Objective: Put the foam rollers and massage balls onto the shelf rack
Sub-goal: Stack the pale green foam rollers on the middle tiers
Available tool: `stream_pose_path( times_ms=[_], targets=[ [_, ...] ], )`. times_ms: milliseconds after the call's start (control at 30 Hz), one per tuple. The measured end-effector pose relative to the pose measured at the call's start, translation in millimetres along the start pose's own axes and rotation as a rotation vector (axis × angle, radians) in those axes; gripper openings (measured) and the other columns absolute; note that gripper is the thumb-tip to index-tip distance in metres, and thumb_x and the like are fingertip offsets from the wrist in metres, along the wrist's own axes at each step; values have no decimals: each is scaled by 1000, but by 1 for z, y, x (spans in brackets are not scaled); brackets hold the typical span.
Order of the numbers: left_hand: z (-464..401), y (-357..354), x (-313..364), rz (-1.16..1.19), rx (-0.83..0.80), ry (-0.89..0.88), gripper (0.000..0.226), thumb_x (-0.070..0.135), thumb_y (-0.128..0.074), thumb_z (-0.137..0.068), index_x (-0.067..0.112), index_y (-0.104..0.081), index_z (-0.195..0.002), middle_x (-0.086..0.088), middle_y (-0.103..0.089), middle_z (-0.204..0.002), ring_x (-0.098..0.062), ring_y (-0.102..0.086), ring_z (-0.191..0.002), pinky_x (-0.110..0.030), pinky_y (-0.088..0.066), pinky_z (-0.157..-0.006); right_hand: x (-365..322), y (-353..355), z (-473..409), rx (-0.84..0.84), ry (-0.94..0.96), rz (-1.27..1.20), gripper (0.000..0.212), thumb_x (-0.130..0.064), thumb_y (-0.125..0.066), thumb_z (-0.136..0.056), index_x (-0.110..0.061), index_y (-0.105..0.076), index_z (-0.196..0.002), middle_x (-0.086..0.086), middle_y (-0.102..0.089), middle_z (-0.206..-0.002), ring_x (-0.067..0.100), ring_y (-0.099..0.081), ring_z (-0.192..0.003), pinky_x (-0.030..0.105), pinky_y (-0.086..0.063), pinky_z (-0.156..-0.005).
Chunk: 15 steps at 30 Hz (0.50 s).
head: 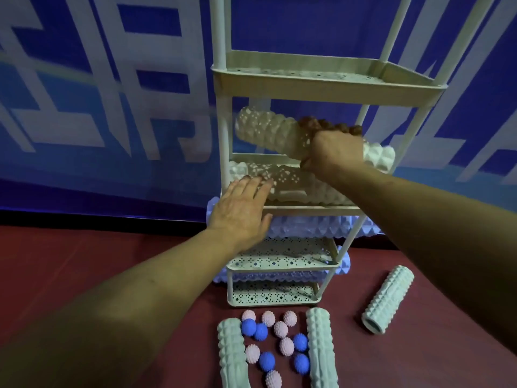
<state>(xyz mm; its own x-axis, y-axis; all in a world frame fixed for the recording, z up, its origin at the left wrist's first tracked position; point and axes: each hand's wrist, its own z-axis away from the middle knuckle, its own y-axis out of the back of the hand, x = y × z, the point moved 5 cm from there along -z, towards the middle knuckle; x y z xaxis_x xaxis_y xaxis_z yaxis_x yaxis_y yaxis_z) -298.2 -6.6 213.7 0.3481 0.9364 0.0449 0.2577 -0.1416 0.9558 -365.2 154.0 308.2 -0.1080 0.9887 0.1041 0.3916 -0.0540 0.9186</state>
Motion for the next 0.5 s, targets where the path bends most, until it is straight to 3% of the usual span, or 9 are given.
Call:
stream_pose_path(
  times_ms=[133, 300, 400, 500],
  targets=[
    [0, -1, -2, -3, 45, 1, 68, 46, -47, -94, 22, -20, -151, -2, -28, -154, -23, -23, -142, -37, -12, -120, -12, -6, -21, -1, 103, -67, 75, -28, -70, -78, -40, -35, -144, -1, -49, -142, 30, -44, -129, 44, -24, -112],
    [4, -6, -4, -7, 33, -29, 66, 39, -47, -93, 20, -21, -151, -2, -26, -156, -23, -20, -144, -36, -11, -120, -5, -41, -37, -379, 173, -176, 66, -39, -60, -83, -40, -33, -143, 2, -50, -144, 31, -51, -128, 47, -42, -107],
    [7, -6, -4, -39, 47, -35, 67, 36, -49, -92, 20, -23, -151, -1, -29, -153, -23, -22, -142, -36, -14, -119, 1, -52, -39, -472, 190, -181, 69, -32, -53, -95, -31, -18, -155, 4, -26, -161, 31, -32, -144, 44, -25, -118],
    [9, -6, -6, -46, 39, -40, 68, 32, -52, -90, 21, -23, -151, 0, -26, -154, -22, -21, -142, -35, -15, -118, -2, -63, -39, -486, 184, -205, 64, -26, -48, -99, -30, -18, -156, 4, -23, -162, 28, -27, -146, 40, -23, -119]
  ],
)
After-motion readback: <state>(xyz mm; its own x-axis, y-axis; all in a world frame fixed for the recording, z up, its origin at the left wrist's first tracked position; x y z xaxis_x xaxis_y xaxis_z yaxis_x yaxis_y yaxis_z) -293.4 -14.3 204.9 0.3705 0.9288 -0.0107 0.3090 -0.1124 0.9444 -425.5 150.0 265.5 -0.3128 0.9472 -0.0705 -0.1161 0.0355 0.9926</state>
